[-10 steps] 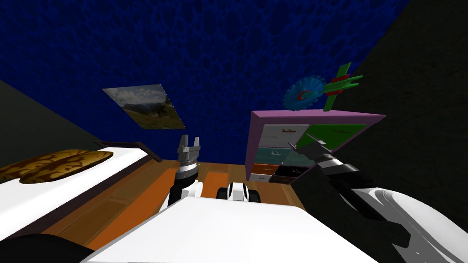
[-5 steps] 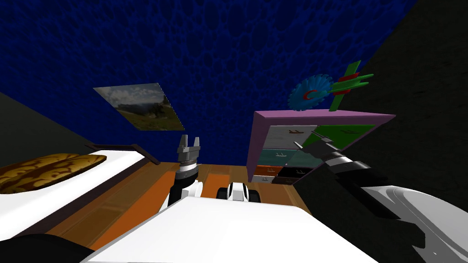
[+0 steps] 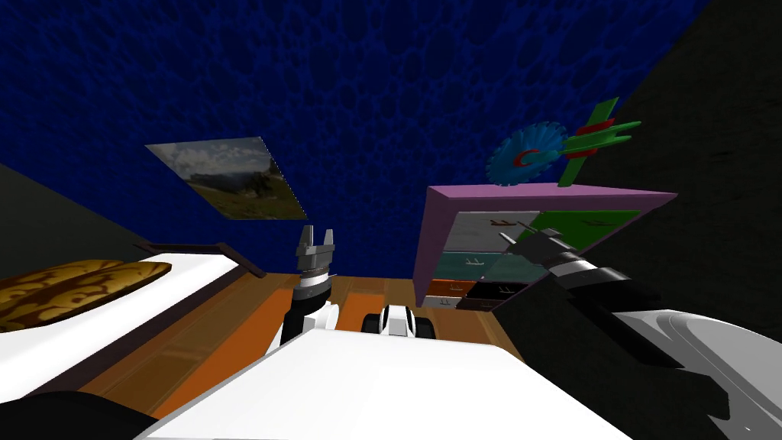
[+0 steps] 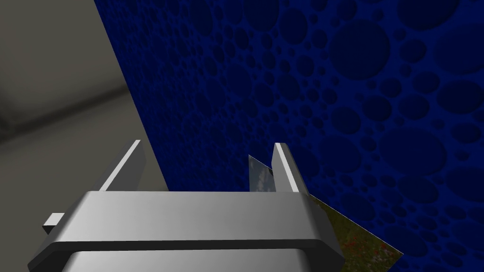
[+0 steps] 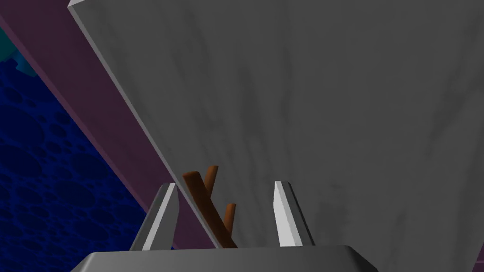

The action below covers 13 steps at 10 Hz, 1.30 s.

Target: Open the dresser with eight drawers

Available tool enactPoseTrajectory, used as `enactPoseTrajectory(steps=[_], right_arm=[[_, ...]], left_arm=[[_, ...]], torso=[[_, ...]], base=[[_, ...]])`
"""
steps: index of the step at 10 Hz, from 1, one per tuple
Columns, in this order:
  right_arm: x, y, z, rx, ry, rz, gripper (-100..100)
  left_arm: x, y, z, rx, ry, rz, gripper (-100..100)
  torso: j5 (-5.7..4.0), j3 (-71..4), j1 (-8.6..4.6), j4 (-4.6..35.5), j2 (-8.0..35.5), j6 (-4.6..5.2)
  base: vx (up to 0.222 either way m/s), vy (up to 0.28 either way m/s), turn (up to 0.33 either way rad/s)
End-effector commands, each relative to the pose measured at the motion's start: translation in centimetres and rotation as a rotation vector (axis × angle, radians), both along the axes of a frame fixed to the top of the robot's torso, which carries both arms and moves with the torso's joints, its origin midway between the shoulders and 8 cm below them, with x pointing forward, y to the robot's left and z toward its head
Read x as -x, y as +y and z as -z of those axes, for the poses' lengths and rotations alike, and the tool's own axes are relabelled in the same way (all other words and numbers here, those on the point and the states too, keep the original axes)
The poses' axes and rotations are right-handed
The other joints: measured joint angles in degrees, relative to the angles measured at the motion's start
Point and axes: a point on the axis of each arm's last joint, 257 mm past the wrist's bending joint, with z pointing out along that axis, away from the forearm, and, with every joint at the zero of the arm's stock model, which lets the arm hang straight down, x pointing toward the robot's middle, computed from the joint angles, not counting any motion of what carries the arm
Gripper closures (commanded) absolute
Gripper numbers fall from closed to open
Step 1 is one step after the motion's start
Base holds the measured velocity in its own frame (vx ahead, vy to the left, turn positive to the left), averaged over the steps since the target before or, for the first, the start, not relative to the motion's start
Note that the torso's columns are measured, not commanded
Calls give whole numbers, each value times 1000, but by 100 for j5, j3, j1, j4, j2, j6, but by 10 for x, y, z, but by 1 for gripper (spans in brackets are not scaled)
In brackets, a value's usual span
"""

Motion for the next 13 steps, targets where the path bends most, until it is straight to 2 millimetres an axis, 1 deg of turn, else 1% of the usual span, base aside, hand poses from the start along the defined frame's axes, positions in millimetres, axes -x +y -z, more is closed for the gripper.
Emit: enactPoseTrajectory(steps=[1,3,4,5,11,12,13], right_arm=[[2,5,-4,1,-3,-15,100],[4,9,-7,2,-5,-26,100],[3,8,-6,2,-4,-22,100],[3,11,-8,41,-16,-13,-100],[3,18,-12,161,-53,27,-100],[3,17,-12,147,-49,22,-100],[4,12,-20,150,-50,21,-100]], left_arm=[[0,0,0,0,0,0,0],[0,0,0,0,0,0,0],[0,0,0,0,0,0,0],[0,0,0,0,0,0,0],[0,0,0,0,0,0,0],[0,0,0,0,0,0,0],[0,0,0,0,0,0,0]], torso=[[0,15,7,3,25,-2],[2,17,2,8,24,1],[0,0,2,0,-2,0],[2,-27,6,-12,-47,-3],[4,6,11,3,8,1],[3,4,8,2,5,0],[4,6,13,3,11,1]], base=[[-196,29,-57],[-205,-6,-56],[-89,0,-17],[23,-31,30],[108,-47,39],[43,-20,9],[85,11,-15]])
